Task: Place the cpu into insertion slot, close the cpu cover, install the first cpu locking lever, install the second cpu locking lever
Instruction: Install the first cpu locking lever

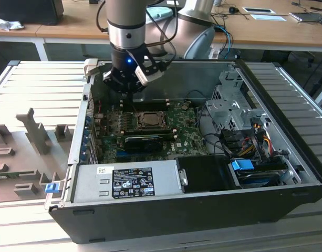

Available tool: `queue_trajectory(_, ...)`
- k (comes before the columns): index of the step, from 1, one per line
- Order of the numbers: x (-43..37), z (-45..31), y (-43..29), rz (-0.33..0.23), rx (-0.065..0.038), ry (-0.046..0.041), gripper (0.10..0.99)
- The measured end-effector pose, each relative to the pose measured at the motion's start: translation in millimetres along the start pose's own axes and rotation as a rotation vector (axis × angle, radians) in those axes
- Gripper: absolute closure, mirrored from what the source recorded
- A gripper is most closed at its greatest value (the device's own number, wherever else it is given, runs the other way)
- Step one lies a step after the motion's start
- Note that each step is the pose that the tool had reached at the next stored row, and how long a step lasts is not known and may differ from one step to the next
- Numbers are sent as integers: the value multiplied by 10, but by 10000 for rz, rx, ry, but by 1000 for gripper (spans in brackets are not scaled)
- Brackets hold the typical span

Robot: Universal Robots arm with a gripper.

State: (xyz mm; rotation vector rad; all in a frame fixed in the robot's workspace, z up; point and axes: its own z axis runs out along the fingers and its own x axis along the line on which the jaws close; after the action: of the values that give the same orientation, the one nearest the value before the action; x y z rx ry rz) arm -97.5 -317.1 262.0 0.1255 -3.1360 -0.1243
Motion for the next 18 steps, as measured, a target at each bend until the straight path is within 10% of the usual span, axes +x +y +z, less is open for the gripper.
queue_trajectory(6, 150, 45, 70, -23, 1, 1, 980)
queue_trajectory(15, 106, 56, 194, -22, 51, 5, 980)
queue_trajectory(18, -199, 60, 170, -20, 50, 14, 980)
